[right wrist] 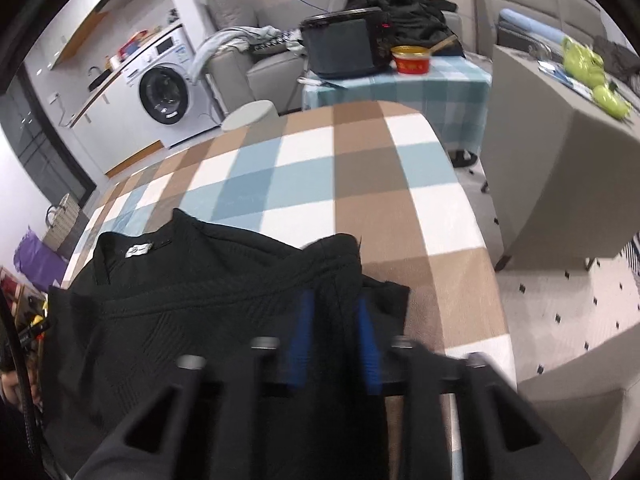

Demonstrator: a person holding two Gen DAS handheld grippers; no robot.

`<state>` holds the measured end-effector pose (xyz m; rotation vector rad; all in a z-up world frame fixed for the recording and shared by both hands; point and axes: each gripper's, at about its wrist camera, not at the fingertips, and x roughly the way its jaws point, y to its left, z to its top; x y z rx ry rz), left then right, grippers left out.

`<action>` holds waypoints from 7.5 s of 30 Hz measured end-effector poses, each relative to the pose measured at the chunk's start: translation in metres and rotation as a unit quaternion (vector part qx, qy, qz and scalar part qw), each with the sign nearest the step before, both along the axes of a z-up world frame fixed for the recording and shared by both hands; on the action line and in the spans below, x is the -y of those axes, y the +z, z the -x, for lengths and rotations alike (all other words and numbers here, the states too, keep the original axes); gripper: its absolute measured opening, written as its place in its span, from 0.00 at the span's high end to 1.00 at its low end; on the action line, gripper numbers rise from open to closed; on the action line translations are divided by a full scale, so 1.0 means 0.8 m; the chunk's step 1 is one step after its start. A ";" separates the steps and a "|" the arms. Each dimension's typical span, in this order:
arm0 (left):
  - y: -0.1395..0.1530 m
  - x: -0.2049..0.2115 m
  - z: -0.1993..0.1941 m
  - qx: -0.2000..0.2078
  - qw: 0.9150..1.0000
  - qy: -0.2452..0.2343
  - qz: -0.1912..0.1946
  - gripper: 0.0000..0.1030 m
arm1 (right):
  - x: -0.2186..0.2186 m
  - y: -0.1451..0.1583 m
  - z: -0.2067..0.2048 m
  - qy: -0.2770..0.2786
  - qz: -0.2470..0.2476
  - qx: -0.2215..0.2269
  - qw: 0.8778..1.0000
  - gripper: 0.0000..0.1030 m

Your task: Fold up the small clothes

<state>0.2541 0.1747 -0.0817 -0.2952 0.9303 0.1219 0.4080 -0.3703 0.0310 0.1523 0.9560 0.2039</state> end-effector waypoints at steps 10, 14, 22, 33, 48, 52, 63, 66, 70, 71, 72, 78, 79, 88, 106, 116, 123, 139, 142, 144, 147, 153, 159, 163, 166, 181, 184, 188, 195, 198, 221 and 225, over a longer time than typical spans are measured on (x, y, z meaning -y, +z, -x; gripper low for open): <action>0.009 -0.001 -0.010 0.016 1.000 -0.011 -0.007 0.39 | 0.016 0.052 0.048 0.005 -0.069 0.099 0.993 0.95; 0.000 0.002 -0.029 0.015 1.000 -0.014 -0.006 0.81 | 0.013 0.046 0.050 0.003 -0.068 0.091 0.994 0.95; 0.045 0.003 -0.009 0.089 0.996 -0.021 0.013 0.94 | 0.024 0.059 0.059 -0.013 -0.073 0.117 0.990 0.96; 0.066 -0.013 -0.083 0.068 0.997 0.045 0.005 0.84 | 0.035 0.051 0.005 -0.088 -0.046 0.090 0.991 0.94; 0.044 0.011 0.056 0.029 1.000 0.006 -0.002 0.42 | 0.052 0.011 0.094 -0.061 -0.092 -0.017 0.994 0.52; 0.029 0.030 0.100 0.012 1.000 -0.014 0.003 0.42 | 0.041 0.005 0.127 -0.041 -0.095 -0.029 0.994 0.50; 0.004 0.052 0.219 0.032 0.999 -0.023 0.030 0.42 | 0.058 -0.022 0.231 -0.006 -0.146 -0.035 0.989 0.49; 0.006 0.053 0.240 0.045 0.998 -0.022 0.042 0.42 | 0.060 -0.025 0.252 0.003 -0.161 -0.034 0.986 0.49; 0.012 0.057 0.256 0.060 0.997 -0.026 0.045 0.64 | 0.053 -0.030 0.264 0.029 -0.180 -0.028 0.983 0.50; 0.013 0.058 0.257 0.060 0.997 -0.028 0.043 0.64 | 0.051 -0.029 0.265 0.030 -0.176 -0.025 0.984 0.50; 0.014 0.058 0.259 0.060 0.997 -0.027 0.040 0.65 | 0.048 -0.028 0.266 0.033 -0.168 -0.023 0.985 0.50; 0.010 0.054 0.257 0.052 0.998 -0.016 0.021 0.90 | 0.028 -0.018 0.267 0.062 -0.130 0.003 0.990 0.88; 0.009 0.051 0.258 0.053 0.998 -0.015 0.027 0.91 | 0.027 -0.016 0.267 0.063 -0.120 0.005 0.991 0.90; 0.007 0.073 0.306 0.041 0.998 -0.047 0.001 0.91 | 0.040 -0.013 0.284 0.057 -0.056 -0.012 0.997 0.88; 0.067 0.185 0.312 0.089 0.988 -0.117 -0.044 0.31 | -0.070 0.030 0.294 0.120 -0.011 0.049 0.992 0.32; 0.020 0.298 0.267 0.049 0.971 -0.211 -0.098 0.29 | -0.172 -0.014 0.278 0.182 0.053 0.028 0.982 0.21; 0.009 0.272 0.279 0.036 0.976 -0.203 -0.074 0.25 | -0.119 -0.023 0.295 0.140 0.084 0.034 0.986 0.21; 0.028 0.218 0.302 0.052 0.986 -0.160 -0.016 0.24 | -0.040 0.005 0.323 0.072 0.104 0.045 0.991 0.21; 0.034 0.225 0.285 0.051 0.986 -0.156 -0.029 0.24 | -0.070 0.011 0.304 0.084 0.092 0.049 0.991 0.21; 0.037 0.234 0.270 0.051 0.985 -0.160 -0.032 0.24 | -0.095 0.012 0.292 0.099 0.079 0.046 0.991 0.21; 0.035 0.248 0.245 0.042 0.984 -0.168 -0.043 0.24 | -0.146 0.007 0.272 0.137 0.080 0.045 0.986 0.21; 0.011 0.270 0.195 0.008 0.980 -0.182 -0.085 0.24 | -0.201 -0.017 0.229 0.170 0.086 0.029 0.981 0.21; 0.006 0.250 0.200 0.014 0.979 -0.181 -0.097 0.23 | -0.169 -0.021 0.237 0.169 0.109 0.038 0.979 0.21; 0.006 0.222 0.218 0.014 0.982 -0.166 -0.093 0.21 | -0.119 -0.022 0.257 0.148 0.107 0.039 0.982 0.21; 0.004 0.202 0.238 0.020 0.983 -0.158 -0.087 0.19 | -0.088 -0.019 0.280 0.130 0.134 0.052 0.981 0.21; 0.027 0.180 0.269 0.042 0.988 -0.128 -0.078 0.19 | -0.044 0.018 0.298 0.066 0.109 0.060 0.990 0.20; 0.034 0.189 0.236 0.043 0.988 -0.130 -0.071 0.19 | -0.079 0.021 0.271 0.089 0.094 0.058 0.990 0.20; 0.036 0.208 0.180 0.037 0.987 -0.141 -0.070 0.19 | -0.128 0.013 0.219 0.118 0.079 0.049 0.989 0.20; 0.006 0.237 0.102 -0.004 0.984 -0.154 -0.091 0.19 | -0.159 -0.018 0.154 0.102 0.078 0.015 0.992 0.21; 0.004 0.227 0.107 0.007 0.982 -0.160 -0.099 0.19 | -0.148 -0.020 0.149 0.108 0.097 0.018 0.989 0.20; 0.008 0.157 0.064 0.004 0.990 -0.090 -0.112 0.16 | -0.103 -0.022 0.110 0.059 0.097 -0.003 0.994 0.17; 0.019 0.186 0.064 0.014 0.988 -0.137 -0.069 0.16 | -0.105 -0.016 0.106 0.062 0.079 -0.003 0.995 0.17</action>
